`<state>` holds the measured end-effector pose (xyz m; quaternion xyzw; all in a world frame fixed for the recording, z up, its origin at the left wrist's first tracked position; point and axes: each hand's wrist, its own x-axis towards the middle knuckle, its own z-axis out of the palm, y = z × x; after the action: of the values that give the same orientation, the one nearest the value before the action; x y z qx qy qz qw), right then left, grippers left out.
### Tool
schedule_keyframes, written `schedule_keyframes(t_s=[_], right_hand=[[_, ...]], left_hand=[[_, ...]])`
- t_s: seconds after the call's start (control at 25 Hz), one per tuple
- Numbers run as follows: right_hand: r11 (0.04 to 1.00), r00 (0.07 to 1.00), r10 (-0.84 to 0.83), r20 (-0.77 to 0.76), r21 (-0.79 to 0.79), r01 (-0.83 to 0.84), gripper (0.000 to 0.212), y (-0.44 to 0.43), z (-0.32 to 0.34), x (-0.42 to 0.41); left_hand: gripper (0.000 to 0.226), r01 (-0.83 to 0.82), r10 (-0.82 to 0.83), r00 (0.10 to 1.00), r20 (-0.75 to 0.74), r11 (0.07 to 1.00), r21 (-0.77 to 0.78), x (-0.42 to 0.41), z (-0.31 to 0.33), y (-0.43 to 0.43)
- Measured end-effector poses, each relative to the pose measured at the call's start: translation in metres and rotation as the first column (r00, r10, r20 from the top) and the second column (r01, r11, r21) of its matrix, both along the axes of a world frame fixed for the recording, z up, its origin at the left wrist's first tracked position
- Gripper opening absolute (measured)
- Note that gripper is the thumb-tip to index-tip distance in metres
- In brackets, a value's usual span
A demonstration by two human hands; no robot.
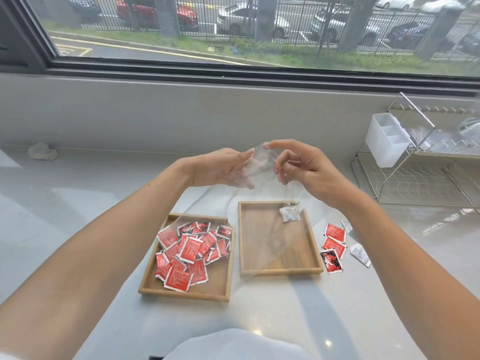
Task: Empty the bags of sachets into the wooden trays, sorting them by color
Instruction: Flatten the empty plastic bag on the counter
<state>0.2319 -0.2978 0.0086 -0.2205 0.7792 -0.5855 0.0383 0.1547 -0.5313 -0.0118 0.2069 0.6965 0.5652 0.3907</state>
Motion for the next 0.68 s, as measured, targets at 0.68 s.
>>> schedule_keyframes(t_s=[0.68], right_hand=[[0.944,0.882,-0.294,0.368,0.254,0.208,0.014,0.033,-0.047,-0.026]], left_hand=[[0.018,-0.451,0.405,0.772,-0.489,0.892,0.027,-0.053,0.018,-0.007]])
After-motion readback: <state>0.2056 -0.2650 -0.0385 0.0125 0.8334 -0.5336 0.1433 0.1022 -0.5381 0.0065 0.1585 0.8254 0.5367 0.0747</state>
